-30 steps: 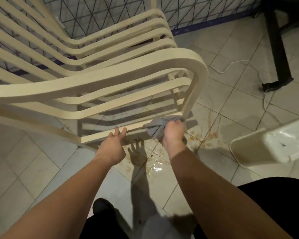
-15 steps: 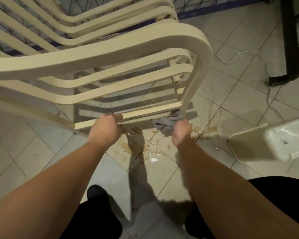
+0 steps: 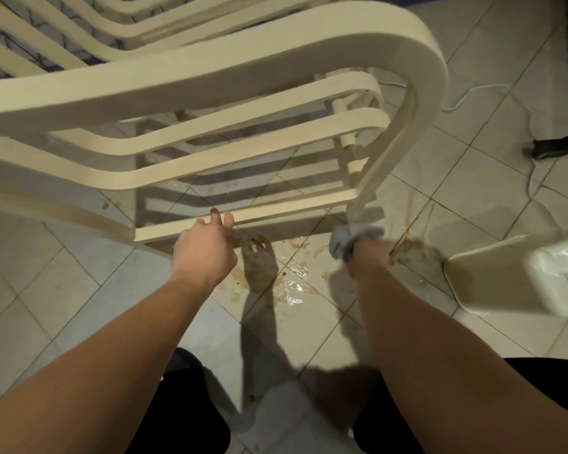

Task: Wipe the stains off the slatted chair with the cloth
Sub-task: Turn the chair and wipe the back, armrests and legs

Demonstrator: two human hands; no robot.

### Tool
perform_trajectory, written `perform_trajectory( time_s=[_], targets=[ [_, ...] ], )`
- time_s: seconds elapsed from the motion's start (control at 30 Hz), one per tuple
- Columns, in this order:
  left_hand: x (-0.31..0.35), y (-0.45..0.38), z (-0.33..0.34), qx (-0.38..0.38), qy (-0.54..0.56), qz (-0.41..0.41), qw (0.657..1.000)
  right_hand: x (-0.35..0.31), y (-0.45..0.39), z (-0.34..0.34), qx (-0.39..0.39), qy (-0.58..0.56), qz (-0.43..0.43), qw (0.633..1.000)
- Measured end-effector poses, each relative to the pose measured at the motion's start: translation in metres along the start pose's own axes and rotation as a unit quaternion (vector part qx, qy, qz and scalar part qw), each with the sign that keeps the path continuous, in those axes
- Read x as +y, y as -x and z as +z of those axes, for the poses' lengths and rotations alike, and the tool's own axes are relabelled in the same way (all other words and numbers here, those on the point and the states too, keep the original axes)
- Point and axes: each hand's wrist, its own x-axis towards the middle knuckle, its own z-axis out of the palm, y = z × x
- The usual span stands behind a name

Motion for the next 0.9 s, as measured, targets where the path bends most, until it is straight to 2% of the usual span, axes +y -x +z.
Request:
perform_trajectory(
  time_s=[0.03,0.07,0.1,0.13,0.2,0.27,0.37,0.4,0.47,0.57,0.6,0.67,0.7,0.73,0.77,0.9],
  targets=[
    [-0.001,0.0,-0.002,-0.001,-0.006,0.004,1.0,-0.009,0.001,0.005,0.015,0.052,-0.043,0.998],
    [-0.002,0.001,-0.006,-0.002,-0.01,0.009,1.0,-0.017,0.005,0.01,0.046,0.089,-0.042,0.994],
    [-0.003,0.003,-0.008,-0.007,-0.006,0.012,1.0,-0.021,0.016,0.013,0.033,0.155,-0.072,0.985],
    [-0.004,0.005,-0.01,-0.017,0.008,0.012,1.0,-0.028,0.027,0.016,0.056,0.175,-0.098,0.978],
    [-0.006,0.008,-0.011,-0.04,0.067,0.011,0.997,-0.031,0.035,0.018,0.036,0.055,-0.078,0.995],
    [-0.013,0.009,-0.01,-0.035,0.141,0.011,0.989,-0.029,0.047,0.015,0.0,0.011,-0.11,0.994],
    [-0.034,0.02,-0.006,-0.008,0.2,0.012,0.98,-0.024,0.074,0.022,0.013,-0.062,-0.169,0.984],
    [-0.044,0.026,-0.004,0.001,0.217,-0.004,0.976,-0.021,0.078,0.023,0.029,-0.073,-0.212,0.974],
    [-0.068,0.04,0.002,-0.003,0.255,-0.069,0.965,-0.019,0.092,0.023,0.063,-0.066,-0.243,0.966],
    [-0.109,0.061,0.005,-0.001,0.343,-0.197,0.918,-0.023,0.116,0.02,0.046,-0.074,-0.252,0.964],
    [-0.122,0.065,0.002,0.02,0.389,-0.251,0.886,-0.022,0.12,0.021,0.029,-0.059,-0.262,0.963],
    [-0.146,0.071,-0.004,0.087,0.503,-0.334,0.792,-0.02,0.135,0.03,-0.015,-0.002,-0.293,0.956],
    [-0.156,0.071,-0.006,0.116,0.553,-0.347,0.749,-0.02,0.144,0.038,-0.036,0.02,-0.294,0.955],
    [-0.164,0.073,-0.01,0.125,0.59,-0.339,0.722,-0.019,0.149,0.047,-0.05,0.04,-0.289,0.955],
    [-0.169,0.075,-0.015,0.112,0.61,-0.315,0.718,-0.019,0.154,0.058,-0.057,0.06,-0.283,0.956],
    [-0.174,0.084,-0.033,0.039,0.617,-0.195,0.761,-0.004,0.17,0.104,-0.079,0.154,-0.297,0.939]
  ],
)
